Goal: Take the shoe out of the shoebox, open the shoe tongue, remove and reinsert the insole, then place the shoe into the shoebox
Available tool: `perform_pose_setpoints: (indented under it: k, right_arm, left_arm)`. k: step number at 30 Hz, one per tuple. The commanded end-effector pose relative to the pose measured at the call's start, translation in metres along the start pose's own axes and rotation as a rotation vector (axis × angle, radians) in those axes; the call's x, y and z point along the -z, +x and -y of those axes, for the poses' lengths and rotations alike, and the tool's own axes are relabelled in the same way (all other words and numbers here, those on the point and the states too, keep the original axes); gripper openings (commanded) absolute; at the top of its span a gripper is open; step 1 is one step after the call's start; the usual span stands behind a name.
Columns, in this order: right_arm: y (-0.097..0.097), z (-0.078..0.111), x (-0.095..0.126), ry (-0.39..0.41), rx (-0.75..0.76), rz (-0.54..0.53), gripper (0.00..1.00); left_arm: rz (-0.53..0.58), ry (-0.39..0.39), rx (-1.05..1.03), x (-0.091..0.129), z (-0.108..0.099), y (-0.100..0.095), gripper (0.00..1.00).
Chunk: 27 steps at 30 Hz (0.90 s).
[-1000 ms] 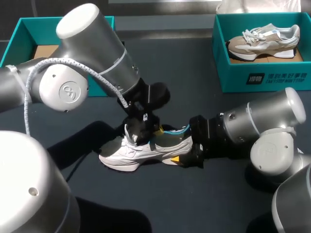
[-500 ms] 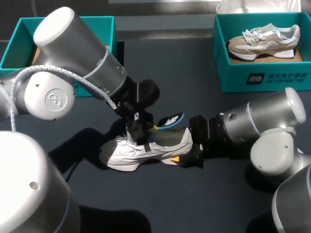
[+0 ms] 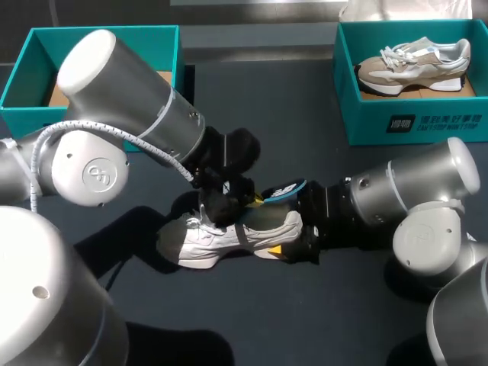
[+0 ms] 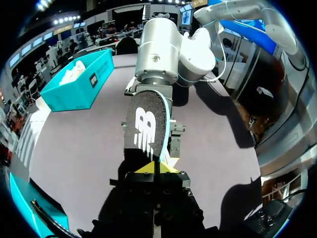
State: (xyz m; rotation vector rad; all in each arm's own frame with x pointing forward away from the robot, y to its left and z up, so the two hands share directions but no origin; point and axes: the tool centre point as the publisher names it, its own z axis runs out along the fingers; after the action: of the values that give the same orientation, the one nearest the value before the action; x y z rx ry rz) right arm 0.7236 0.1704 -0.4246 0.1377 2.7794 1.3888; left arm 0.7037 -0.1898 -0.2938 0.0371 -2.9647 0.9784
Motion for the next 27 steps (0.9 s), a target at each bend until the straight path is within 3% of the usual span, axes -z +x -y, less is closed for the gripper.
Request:
perform_pose_setpoints:
  k: [1,3,6,8,9,12,20,22,25,27]
  right_arm:
    - [0.0,0.0,-0.004,0.005,-0.001,0.001,0.0]
    - [0.0,0.0,-0.004,0.005,-0.001,0.001,0.0]
    - [0.0,0.0,-0.004,0.005,-0.001,0.001,0.0]
    - [0.0,0.0,-0.004,0.005,-0.001,0.001,0.0]
    - [0.0,0.0,-0.004,0.005,-0.001,0.001,0.0]
    - [0.0,0.0,-0.004,0.005,-0.001,0.001,0.0]
    - [0.0,0.0,-0.004,0.005,-0.001,0.001,0.0]
    - [0.0,0.0,-0.004,0.005,-0.001,0.001,0.0]
    - [0.0,0.0,-0.004,0.005,-0.001,0.001,0.0]
    - [0.0,0.0,-0.004,0.005,-0.001,0.001,0.0]
  left_arm:
    - [0.002,0.018,-0.001,-0.006,-0.004,0.003,0.0]
    - [-0.007,0.013,-0.005,-0.009,-0.005,0.003,0.36]
    - [-0.006,0.013,-0.012,-0.011,-0.005,0.003,0.4]
    - [0.016,0.017,-0.021,-0.012,-0.005,0.003,0.53]
    - [0.032,0.021,-0.022,-0.011,-0.004,0.004,0.71]
    - [0.108,0.009,-0.04,-0.01,-0.004,0.004,0.81]
    - [0.194,0.045,-0.048,-0.02,-0.004,0.005,0.8]
    - [0.2,0.048,-0.047,-0.023,-0.003,0.003,0.65]
    - [0.21,0.045,-0.044,-0.027,-0.002,0.0,0.52]
    - [0.231,0.057,-0.042,-0.029,-0.002,-0.001,0.48]
